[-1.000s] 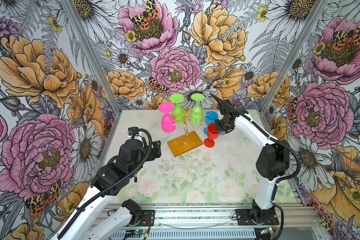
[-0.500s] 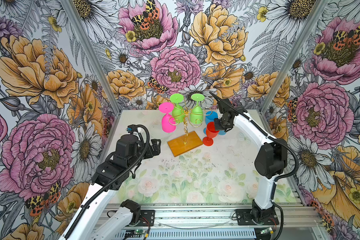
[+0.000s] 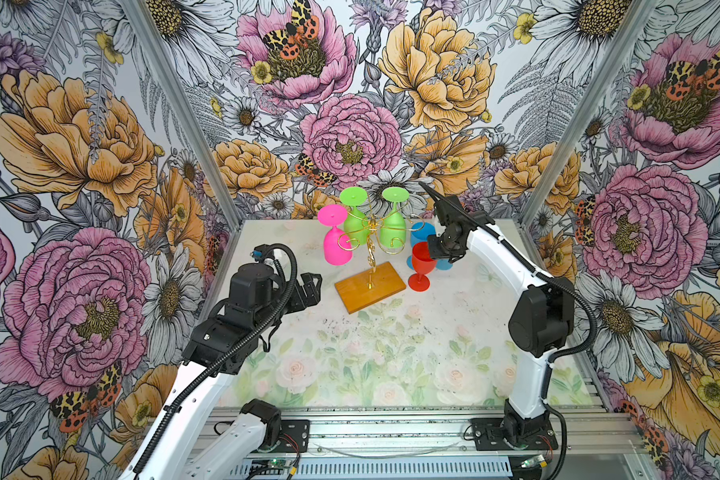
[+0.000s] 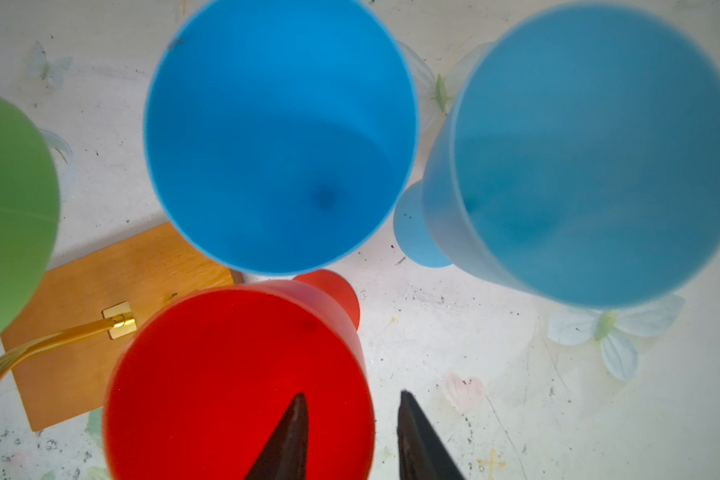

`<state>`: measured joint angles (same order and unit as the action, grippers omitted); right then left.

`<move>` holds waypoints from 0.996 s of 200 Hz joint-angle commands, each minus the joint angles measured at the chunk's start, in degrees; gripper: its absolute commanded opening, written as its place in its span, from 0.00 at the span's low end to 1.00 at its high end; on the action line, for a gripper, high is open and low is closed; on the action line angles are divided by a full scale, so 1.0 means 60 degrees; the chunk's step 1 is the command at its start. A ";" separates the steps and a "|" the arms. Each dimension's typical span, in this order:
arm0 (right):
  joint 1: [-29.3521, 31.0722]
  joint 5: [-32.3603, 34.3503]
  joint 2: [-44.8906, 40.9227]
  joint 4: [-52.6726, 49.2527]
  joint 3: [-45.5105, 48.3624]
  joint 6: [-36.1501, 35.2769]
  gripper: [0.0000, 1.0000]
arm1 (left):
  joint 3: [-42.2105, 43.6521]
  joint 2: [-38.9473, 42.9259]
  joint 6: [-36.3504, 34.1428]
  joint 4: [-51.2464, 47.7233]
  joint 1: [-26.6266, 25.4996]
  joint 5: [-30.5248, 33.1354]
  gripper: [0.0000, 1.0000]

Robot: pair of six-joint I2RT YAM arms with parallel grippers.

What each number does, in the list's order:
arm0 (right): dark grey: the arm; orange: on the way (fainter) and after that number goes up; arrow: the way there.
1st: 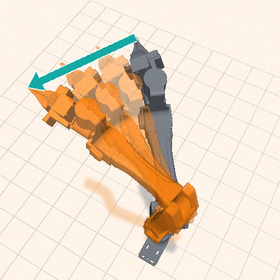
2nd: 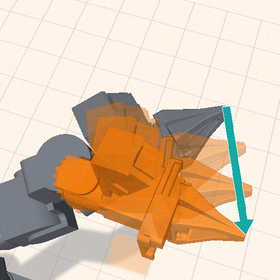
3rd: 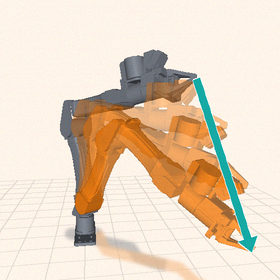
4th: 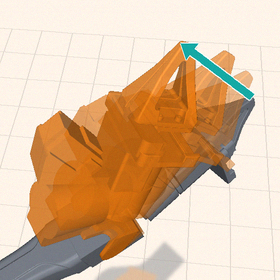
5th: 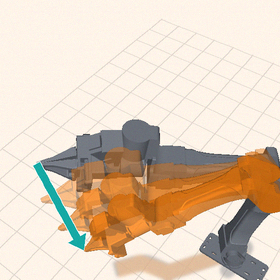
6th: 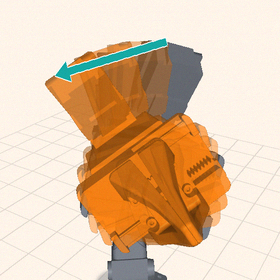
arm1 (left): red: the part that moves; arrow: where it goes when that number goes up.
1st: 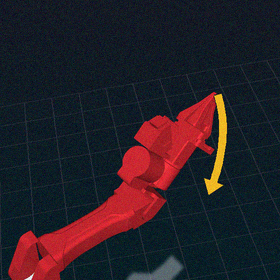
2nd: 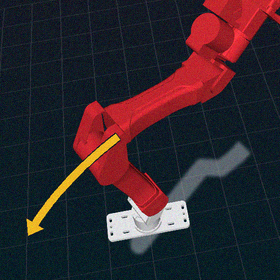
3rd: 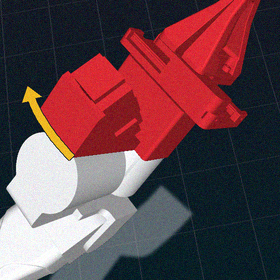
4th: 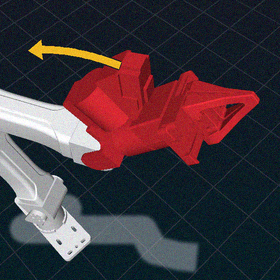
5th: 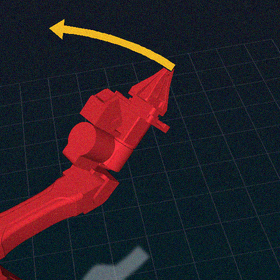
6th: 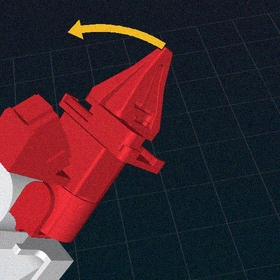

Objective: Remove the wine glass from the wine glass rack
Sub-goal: 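Open the right gripper and withdraw it while the left arm reaches toward the pink glass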

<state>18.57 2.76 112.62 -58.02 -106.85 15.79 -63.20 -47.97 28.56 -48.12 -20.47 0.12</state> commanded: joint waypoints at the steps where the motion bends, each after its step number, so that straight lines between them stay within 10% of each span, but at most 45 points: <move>1: -0.0009 -0.0065 -0.0474 0.0064 -0.0371 -0.0052 0.45 | -0.0409 -0.0229 -0.0015 0.0362 0.0316 -0.0647 0.99; 79: -0.0105 -0.0222 -0.2468 0.0334 0.0864 -0.0119 0.84 | -0.0863 -0.0857 0.0325 0.1323 0.1398 -0.2087 0.97; 199: -0.0359 -0.3096 -0.8080 0.2979 0.7138 0.0570 0.83 | -0.2014 -0.3438 0.2704 0.4274 0.2179 -0.3845 0.75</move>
<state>16.78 -12.16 68.88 -44.34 -67.24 17.98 -72.44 -65.30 40.86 -27.31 -7.99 -19.33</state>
